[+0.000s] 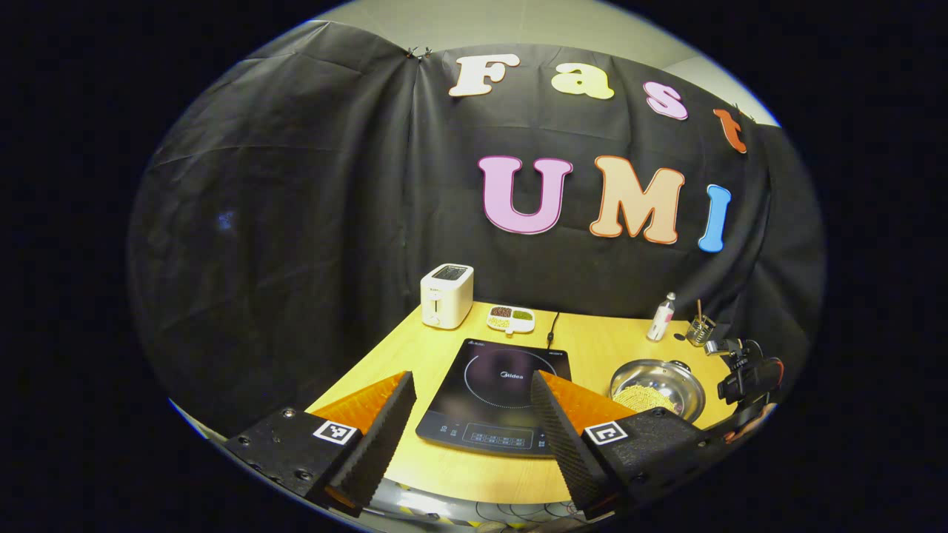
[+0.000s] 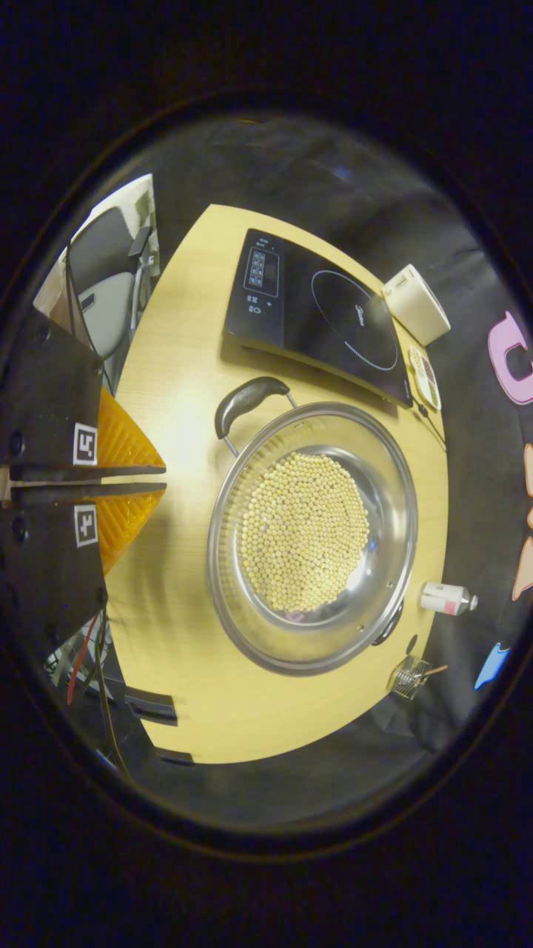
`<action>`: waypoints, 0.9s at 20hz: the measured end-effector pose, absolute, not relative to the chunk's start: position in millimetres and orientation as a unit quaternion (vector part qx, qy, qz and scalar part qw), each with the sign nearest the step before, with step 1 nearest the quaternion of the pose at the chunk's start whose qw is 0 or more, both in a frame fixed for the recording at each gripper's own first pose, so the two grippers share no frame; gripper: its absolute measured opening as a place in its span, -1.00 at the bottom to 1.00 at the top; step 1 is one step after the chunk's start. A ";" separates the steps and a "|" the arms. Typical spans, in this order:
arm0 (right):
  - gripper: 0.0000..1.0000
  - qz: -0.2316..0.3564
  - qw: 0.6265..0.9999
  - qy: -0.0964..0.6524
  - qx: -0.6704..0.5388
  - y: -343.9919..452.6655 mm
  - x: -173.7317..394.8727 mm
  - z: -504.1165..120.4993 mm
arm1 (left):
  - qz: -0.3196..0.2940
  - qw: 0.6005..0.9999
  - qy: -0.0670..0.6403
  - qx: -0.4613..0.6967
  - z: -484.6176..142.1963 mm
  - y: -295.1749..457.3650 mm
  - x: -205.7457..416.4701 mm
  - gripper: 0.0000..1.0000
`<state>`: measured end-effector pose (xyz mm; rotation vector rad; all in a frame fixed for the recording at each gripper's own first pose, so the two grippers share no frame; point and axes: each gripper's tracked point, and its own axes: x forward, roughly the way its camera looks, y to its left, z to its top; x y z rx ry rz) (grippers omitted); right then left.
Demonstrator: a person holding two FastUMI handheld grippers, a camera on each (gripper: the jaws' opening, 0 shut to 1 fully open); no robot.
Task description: First push the handle of the pot to place it horizontally, then grasp the pot with both hands and set it on the induction cooktop.
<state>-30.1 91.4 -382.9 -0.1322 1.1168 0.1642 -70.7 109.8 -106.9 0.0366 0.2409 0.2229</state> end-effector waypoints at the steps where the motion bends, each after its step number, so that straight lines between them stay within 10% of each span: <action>1: -0.89 0.072 0.841 0.533 -0.063 93.4 -27.9 -388.3 | 0.114 0.986 0.122 0.018 -109.4 114.5 -72.3 0.86; 18: -1.00 0.030 0.845 0.533 -0.026 156.5 16.1 -408.1 | 0.122 0.984 0.130 0.010 -125.4 147.1 -85.0 0.92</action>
